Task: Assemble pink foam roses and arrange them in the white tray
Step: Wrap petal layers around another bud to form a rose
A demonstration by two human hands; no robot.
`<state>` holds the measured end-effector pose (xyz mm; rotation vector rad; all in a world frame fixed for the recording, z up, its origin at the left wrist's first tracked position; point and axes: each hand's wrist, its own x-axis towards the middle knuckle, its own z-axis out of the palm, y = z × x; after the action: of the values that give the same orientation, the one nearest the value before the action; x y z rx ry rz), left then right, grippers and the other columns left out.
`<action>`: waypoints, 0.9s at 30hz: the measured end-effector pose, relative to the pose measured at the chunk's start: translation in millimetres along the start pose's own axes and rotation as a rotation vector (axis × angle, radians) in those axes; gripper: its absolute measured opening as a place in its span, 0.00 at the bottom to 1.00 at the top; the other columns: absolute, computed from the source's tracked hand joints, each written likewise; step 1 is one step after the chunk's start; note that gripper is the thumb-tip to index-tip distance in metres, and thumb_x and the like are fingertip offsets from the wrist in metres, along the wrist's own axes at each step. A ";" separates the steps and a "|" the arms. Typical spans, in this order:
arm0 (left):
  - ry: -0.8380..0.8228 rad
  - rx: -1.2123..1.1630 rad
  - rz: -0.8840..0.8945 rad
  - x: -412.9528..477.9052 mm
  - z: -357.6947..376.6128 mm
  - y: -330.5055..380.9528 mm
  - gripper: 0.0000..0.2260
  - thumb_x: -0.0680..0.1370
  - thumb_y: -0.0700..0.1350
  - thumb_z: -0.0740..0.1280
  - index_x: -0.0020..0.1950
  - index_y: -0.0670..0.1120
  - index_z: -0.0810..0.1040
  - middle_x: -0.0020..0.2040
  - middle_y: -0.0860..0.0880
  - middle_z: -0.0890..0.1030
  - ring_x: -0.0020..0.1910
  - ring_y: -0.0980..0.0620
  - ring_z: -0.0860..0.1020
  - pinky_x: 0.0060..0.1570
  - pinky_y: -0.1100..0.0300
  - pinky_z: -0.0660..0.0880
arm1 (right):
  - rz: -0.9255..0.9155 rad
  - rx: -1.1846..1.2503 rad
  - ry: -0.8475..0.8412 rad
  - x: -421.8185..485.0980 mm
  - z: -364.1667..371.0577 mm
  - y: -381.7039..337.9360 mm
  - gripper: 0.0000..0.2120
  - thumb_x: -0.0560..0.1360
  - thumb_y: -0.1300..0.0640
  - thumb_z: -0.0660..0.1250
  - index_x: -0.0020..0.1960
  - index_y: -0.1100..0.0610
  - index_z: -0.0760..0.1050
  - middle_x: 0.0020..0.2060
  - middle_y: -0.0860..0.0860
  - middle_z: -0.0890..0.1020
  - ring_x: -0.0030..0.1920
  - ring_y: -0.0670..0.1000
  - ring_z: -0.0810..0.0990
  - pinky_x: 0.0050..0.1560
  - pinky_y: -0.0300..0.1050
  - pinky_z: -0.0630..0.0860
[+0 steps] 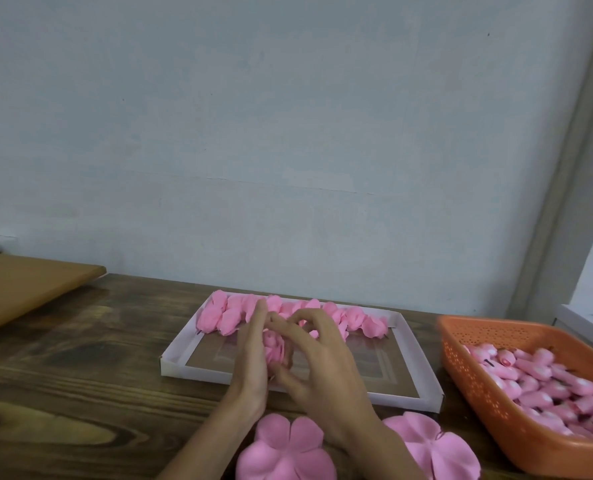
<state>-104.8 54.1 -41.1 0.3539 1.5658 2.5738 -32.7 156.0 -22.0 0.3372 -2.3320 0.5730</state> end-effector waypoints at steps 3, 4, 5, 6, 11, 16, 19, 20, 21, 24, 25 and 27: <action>-0.047 0.096 0.048 -1.0 -0.4 0.7 0.30 0.72 0.75 0.63 0.38 0.47 0.78 0.36 0.46 0.77 0.36 0.49 0.77 0.33 0.57 0.76 | 0.003 -0.034 -0.016 -0.3 -1.6 1.9 0.27 0.73 0.48 0.71 0.69 0.35 0.70 0.60 0.36 0.67 0.58 0.41 0.70 0.52 0.40 0.76; -0.049 0.112 0.054 -0.9 -0.7 1.5 0.30 0.73 0.75 0.62 0.39 0.47 0.77 0.36 0.44 0.75 0.37 0.48 0.76 0.32 0.57 0.75 | 0.003 -0.033 -0.014 -0.5 -1.7 2.4 0.25 0.73 0.48 0.71 0.68 0.36 0.71 0.60 0.37 0.67 0.58 0.42 0.71 0.51 0.41 0.76; -0.051 0.122 0.053 -0.5 -1.1 2.2 0.30 0.73 0.75 0.62 0.39 0.47 0.77 0.37 0.43 0.75 0.37 0.47 0.76 0.33 0.56 0.75 | 0.005 -0.026 -0.009 -0.9 -1.7 3.1 0.24 0.73 0.48 0.72 0.67 0.36 0.73 0.60 0.37 0.68 0.57 0.42 0.71 0.51 0.42 0.77; -0.054 0.130 0.050 -0.2 -1.7 2.3 0.30 0.73 0.75 0.62 0.40 0.47 0.77 0.38 0.43 0.76 0.38 0.47 0.76 0.33 0.56 0.75 | 0.007 -0.017 -0.004 -1.3 -1.7 3.4 0.23 0.73 0.48 0.72 0.66 0.37 0.74 0.60 0.38 0.68 0.57 0.42 0.72 0.51 0.43 0.77; -0.085 0.161 0.015 2.9 -3.6 -5.1 0.32 0.79 0.72 0.59 0.42 0.42 0.76 0.41 0.45 0.82 0.41 0.48 0.82 0.36 0.55 0.77 | -0.010 -0.040 -0.013 -1.0 -1.0 2.3 0.17 0.73 0.47 0.72 0.61 0.38 0.79 0.62 0.39 0.70 0.57 0.43 0.72 0.49 0.45 0.78; -0.026 0.096 0.010 5.4 -4.9 -4.3 0.30 0.79 0.70 0.62 0.36 0.43 0.75 0.37 0.43 0.78 0.37 0.47 0.79 0.31 0.58 0.73 | -0.018 0.025 -0.026 -0.5 -3.9 0.3 0.15 0.76 0.48 0.68 0.62 0.38 0.78 0.63 0.40 0.71 0.59 0.43 0.74 0.51 0.41 0.76; 0.006 0.037 -0.024 8.3 -9.5 3.3 0.32 0.76 0.74 0.62 0.31 0.46 0.73 0.27 0.44 0.71 0.22 0.50 0.68 0.25 0.65 0.61 | 0.073 0.094 0.032 1.8 -9.9 0.5 0.04 0.78 0.50 0.67 0.52 0.45 0.79 0.49 0.40 0.76 0.47 0.43 0.77 0.45 0.40 0.75; 0.014 0.022 -0.013 10.0 -11.2 5.3 0.33 0.76 0.75 0.61 0.30 0.45 0.71 0.23 0.45 0.67 0.20 0.51 0.63 0.25 0.66 0.59 | 0.079 0.055 -0.020 3.0 -12.4 1.6 0.03 0.77 0.50 0.67 0.48 0.47 0.78 0.44 0.42 0.79 0.43 0.45 0.78 0.43 0.43 0.76; 0.019 -0.001 0.002 11.7 -13.3 6.9 0.34 0.77 0.74 0.60 0.30 0.44 0.71 0.21 0.46 0.63 0.18 0.51 0.60 0.25 0.66 0.56 | 0.068 0.012 -0.116 3.0 -14.2 2.6 0.04 0.75 0.50 0.67 0.45 0.49 0.79 0.41 0.44 0.81 0.40 0.46 0.78 0.42 0.46 0.76; 0.019 -0.092 0.027 17.0 -19.3 7.8 0.32 0.82 0.68 0.56 0.34 0.42 0.70 0.21 0.47 0.59 0.17 0.52 0.56 0.25 0.68 0.51 | 0.012 -0.079 -0.465 -3.3 -13.1 1.9 0.10 0.73 0.46 0.68 0.46 0.50 0.84 0.40 0.46 0.86 0.40 0.47 0.81 0.43 0.45 0.78; 0.017 -0.114 0.030 18.6 -21.2 7.2 0.31 0.83 0.67 0.56 0.35 0.41 0.70 0.21 0.47 0.59 0.17 0.53 0.56 0.24 0.68 0.51 | 0.010 -0.089 -0.537 -6.4 -10.8 0.8 0.13 0.72 0.43 0.68 0.47 0.49 0.85 0.41 0.46 0.86 0.42 0.47 0.82 0.44 0.43 0.79; 0.013 -0.150 0.028 21.3 -23.7 5.8 0.31 0.83 0.66 0.55 0.35 0.41 0.69 0.21 0.48 0.59 0.16 0.53 0.56 0.22 0.69 0.53 | 0.028 -0.064 -0.586 -10.2 -7.0 0.2 0.13 0.71 0.42 0.69 0.49 0.48 0.85 0.42 0.45 0.87 0.42 0.45 0.83 0.43 0.39 0.78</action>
<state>-131.3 35.5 -43.4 0.3475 1.3699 2.6994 -21.5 160.4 -24.5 0.4948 -2.9124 0.4505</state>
